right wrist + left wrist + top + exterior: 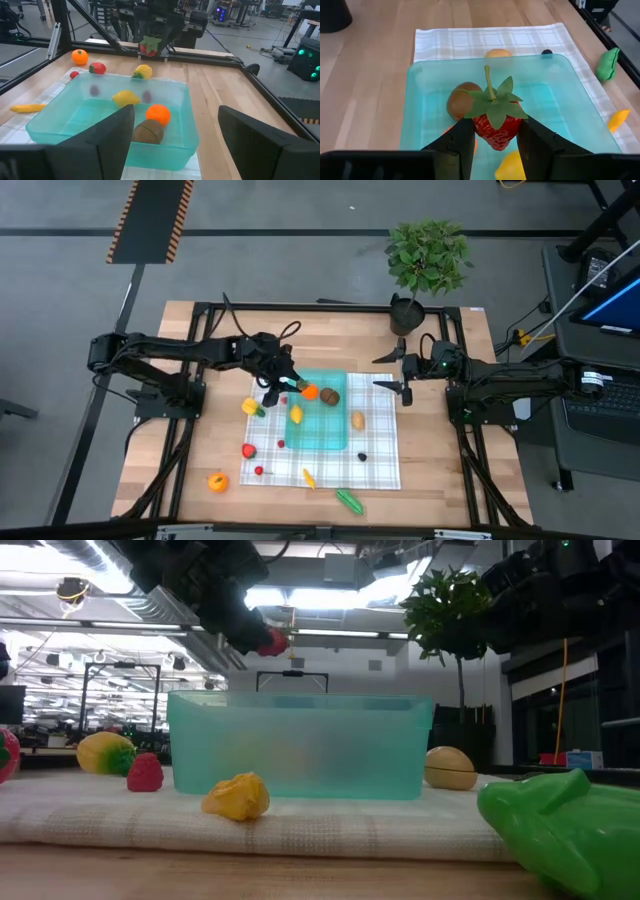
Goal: Pick and placing Produce into tupperware
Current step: Put the top red strawberry into the blue bin
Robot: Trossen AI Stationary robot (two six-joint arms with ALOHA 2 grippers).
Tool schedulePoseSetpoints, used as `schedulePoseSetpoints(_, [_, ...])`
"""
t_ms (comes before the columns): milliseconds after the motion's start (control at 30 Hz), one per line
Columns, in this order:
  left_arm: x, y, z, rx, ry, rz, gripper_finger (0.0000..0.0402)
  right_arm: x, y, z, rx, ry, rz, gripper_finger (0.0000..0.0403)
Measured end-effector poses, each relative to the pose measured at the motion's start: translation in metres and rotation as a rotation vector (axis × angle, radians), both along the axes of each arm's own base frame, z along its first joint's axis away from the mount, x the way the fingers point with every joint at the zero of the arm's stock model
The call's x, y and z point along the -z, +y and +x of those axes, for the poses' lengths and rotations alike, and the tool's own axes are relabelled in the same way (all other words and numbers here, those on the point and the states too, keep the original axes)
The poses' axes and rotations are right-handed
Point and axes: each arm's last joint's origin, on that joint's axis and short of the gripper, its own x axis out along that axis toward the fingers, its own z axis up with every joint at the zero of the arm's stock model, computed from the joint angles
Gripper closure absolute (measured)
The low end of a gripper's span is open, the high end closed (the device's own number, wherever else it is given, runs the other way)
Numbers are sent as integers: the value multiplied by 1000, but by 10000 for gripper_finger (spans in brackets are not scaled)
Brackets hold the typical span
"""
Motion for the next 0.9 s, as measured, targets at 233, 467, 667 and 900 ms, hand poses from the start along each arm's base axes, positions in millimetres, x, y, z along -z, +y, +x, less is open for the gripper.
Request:
schedulePoseSetpoints(233, [2, 1, 2, -13, 8, 9, 289, 0, 0, 0, 0, 0, 0, 114])
schedulePoseSetpoints(467, [25, 12, 11, -55, 100, 28, 282, 0, 0, 0, 0, 0, 0, 114])
schedulePoseSetpoints(667, [44, 25, 15, -108, 174, 27, 288, 0, 0, 0, -1, 0, -6, 114])
schedulePoseSetpoints(900, [53, 30, 17, -126, 207, 19, 271, 0, 0, 0, -1, 1, -6, 114])
